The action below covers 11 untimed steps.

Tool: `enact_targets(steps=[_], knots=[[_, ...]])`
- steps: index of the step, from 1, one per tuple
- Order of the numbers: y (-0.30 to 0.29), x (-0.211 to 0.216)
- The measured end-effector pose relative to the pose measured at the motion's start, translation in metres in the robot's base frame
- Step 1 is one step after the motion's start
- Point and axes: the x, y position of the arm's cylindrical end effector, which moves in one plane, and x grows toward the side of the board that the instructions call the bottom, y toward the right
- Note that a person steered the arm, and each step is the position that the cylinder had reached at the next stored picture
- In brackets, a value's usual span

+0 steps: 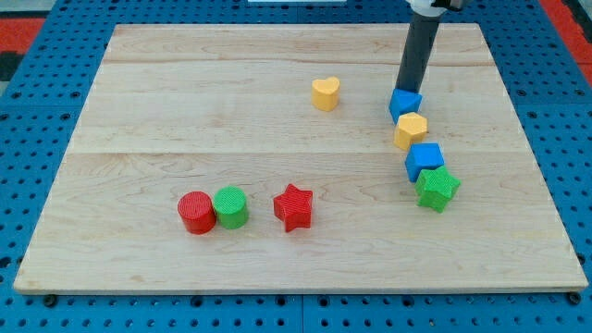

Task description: Move the yellow heart towards the blue triangle

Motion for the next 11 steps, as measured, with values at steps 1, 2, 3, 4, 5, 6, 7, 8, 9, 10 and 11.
enact_targets(steps=[1,2,3,4,5,6,7,8,9,10,11], knots=[[0.031,-0.018],[0.037,-0.057],[0.022,-0.081],[-0.063,-0.096],[-0.152,-0.084],[-0.203,-0.043],[-0.192,-0.02],[-0.151,-0.017],[-0.119,-0.014],[-0.129,-0.002],[-0.15,0.014]])
